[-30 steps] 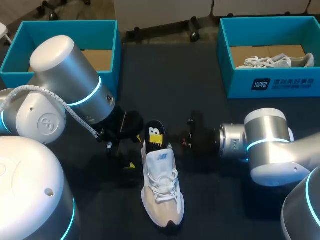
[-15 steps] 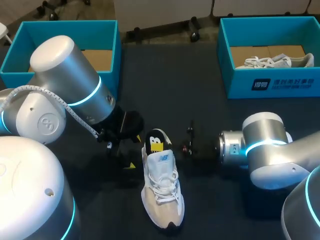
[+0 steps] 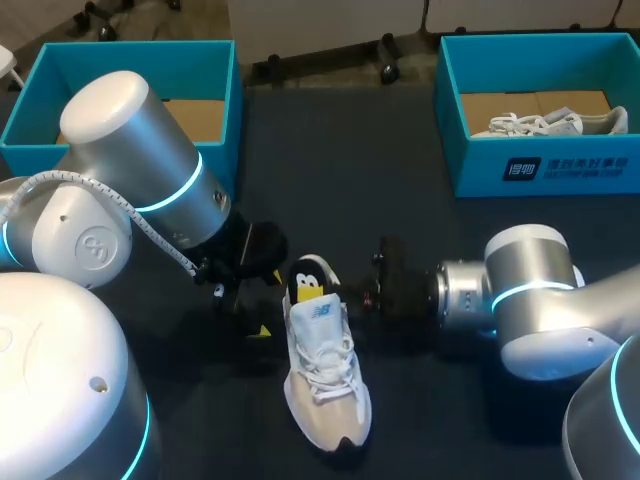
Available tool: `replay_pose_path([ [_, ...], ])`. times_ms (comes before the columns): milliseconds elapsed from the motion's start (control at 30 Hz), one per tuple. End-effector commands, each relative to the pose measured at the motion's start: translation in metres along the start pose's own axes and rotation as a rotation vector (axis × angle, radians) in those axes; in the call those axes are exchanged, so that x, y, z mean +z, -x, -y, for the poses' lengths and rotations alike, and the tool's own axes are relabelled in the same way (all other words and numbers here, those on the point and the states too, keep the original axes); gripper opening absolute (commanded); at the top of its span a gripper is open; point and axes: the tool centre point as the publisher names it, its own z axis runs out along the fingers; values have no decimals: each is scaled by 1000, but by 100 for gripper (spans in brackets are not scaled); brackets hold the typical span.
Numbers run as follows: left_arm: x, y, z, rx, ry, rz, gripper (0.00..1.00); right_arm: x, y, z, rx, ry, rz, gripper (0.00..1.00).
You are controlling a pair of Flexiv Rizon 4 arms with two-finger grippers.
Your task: Take the shoe out of the shoebox, open the shoe tongue, remove and reinsert the insole, then place the shoe into the shoebox
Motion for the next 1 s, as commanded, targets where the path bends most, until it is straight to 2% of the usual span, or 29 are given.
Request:
replay_pose_path([
  [33,1,0,0,2,-1,-1,100,-1,-2,-7,-6,-6,9,47],
  [167,1,0,0,2,-1,-1,100,2,3,-12,-11,-8,12,44],
  [267,1,0,0,2,-1,-1,100,2,6,-14,-11,-7,13,36],
  [333,1,0,0,2,-1,-1,100,2,9,-14,-2,-5,15,2],
  [367,1,0,0,2,-1,-1,100,2,10,-14,7,-7,19,0],
  [567,1,0,0,2,-1,-1,100,0,13,-1,64,-18,46,0],
  [833,1,0,0,2,-1,-1,100,-3,8,21,124,-54,90,0],
  [1000,1,0,0,2,-1,-1,100,-1,1,20,105,-57,88,0],
])
